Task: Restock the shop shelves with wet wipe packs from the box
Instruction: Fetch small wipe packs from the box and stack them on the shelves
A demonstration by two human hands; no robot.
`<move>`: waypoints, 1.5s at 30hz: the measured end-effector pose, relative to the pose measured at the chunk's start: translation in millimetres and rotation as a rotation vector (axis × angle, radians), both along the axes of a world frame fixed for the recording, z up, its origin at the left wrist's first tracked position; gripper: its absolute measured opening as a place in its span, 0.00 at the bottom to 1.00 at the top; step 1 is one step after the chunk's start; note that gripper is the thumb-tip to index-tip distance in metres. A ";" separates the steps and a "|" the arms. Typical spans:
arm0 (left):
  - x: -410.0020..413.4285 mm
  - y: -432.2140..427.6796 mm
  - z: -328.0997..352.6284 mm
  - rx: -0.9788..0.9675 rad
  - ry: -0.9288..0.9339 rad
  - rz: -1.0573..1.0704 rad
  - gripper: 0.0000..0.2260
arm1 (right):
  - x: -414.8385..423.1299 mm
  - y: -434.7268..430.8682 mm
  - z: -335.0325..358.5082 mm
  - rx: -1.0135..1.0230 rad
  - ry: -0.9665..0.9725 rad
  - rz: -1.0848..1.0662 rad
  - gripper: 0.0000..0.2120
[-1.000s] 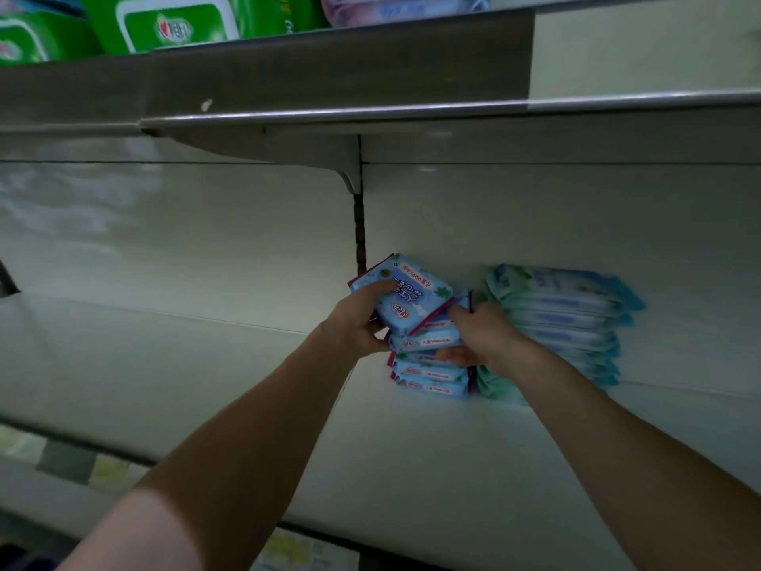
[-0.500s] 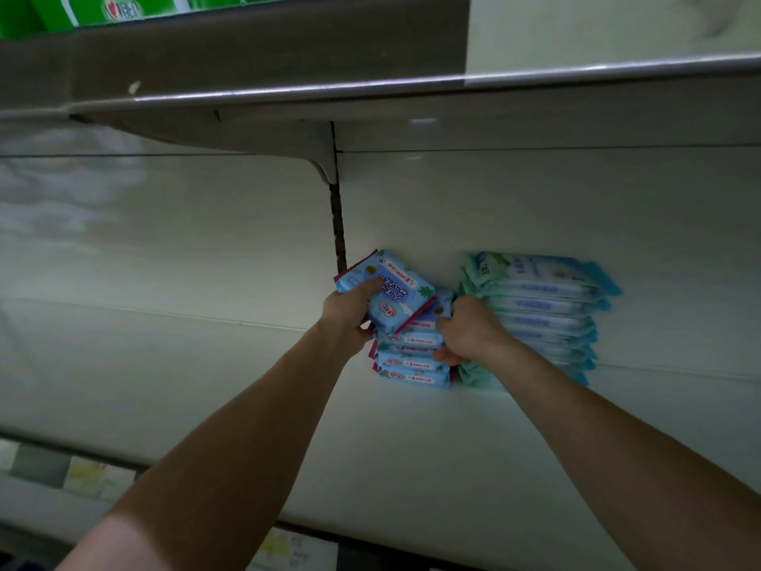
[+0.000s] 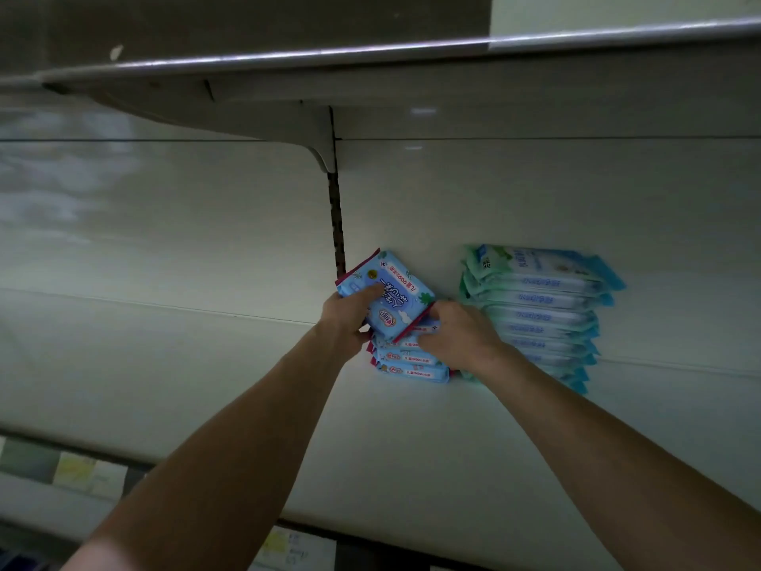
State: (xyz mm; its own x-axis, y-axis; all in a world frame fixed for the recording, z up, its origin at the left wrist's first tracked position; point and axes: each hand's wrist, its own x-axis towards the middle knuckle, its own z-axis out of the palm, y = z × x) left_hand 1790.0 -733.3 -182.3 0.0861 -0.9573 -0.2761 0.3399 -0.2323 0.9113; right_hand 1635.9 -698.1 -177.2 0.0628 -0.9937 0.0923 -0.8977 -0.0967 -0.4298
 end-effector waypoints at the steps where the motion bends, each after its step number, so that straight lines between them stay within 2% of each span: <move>1: 1.1 0.2 1.7 0.010 -0.024 0.003 0.13 | 0.4 0.5 -1.5 -0.005 0.034 0.011 0.13; 5: 8.2 3.4 7.5 0.025 -0.068 0.013 0.13 | 1.4 2.7 -2.5 -0.034 0.133 0.006 0.12; 10: 26.2 17.0 19.2 0.032 0.103 -0.119 0.14 | -0.4 5.7 12.1 -0.075 0.127 -0.025 0.11; 12: 31.3 21.5 22.9 0.041 0.106 -0.160 0.11 | -1.4 7.1 20.5 -0.129 -0.030 -0.040 0.12; 13: 32.6 23.4 23.9 0.048 0.111 -0.180 0.09 | -0.6 8.5 25.2 -0.121 -0.179 -0.043 0.12; 16: 34.4 26.6 24.9 0.080 0.118 -0.236 0.08 | 6.2 15.5 41.1 0.103 -0.732 -0.055 0.10; 18: 34.0 27.6 25.2 0.092 0.102 -0.268 0.08 | 9.2 20.0 48.7 0.250 -0.909 -0.024 0.09; 23: 30.2 22.8 26.8 0.086 0.002 -0.284 0.08 | 7.5 22.2 45.0 0.309 -0.839 0.005 0.09; 28: 25.7 24.3 32.1 0.100 -0.139 -0.371 0.08 | 5.3 19.8 44.9 0.280 -0.927 -0.050 0.10; 29: 24.7 25.0 32.9 0.107 -0.148 -0.385 0.09 | 4.9 18.9 45.6 0.278 -0.931 -0.055 0.12; 31: 23.5 24.3 33.7 0.135 -0.184 -0.405 0.10 | 4.6 16.4 45.1 0.280 -0.942 -0.065 0.25; 32: 23.2 24.6 34.8 0.157 -0.207 -0.410 0.10 | 5.2 16.1 44.4 0.276 -0.941 -0.064 0.27; 33: 23.6 25.5 36.5 0.175 -0.220 -0.408 0.10 | 6.0 16.3 43.5 0.263 -0.933 -0.060 0.25; 35: 25.8 27.3 40.4 0.172 -0.200 -0.395 0.09 | 6.4 17.1 41.1 0.210 -0.927 -0.056 0.11; 37: 29.8 26.4 41.4 0.127 -0.091 -0.364 0.07 | 4.7 16.6 38.9 0.177 -0.988 -0.068 0.03; 39: 33.9 25.1 40.0 0.087 0.010 -0.295 0.05 | 3.1 14.4 39.0 0.180 -1.016 -0.065 0.04; 45: 29.3 19.1 36.7 0.082 -0.074 -0.185 0.04 | 1.8 12.8 41.4 0.184 -0.893 -0.044 0.07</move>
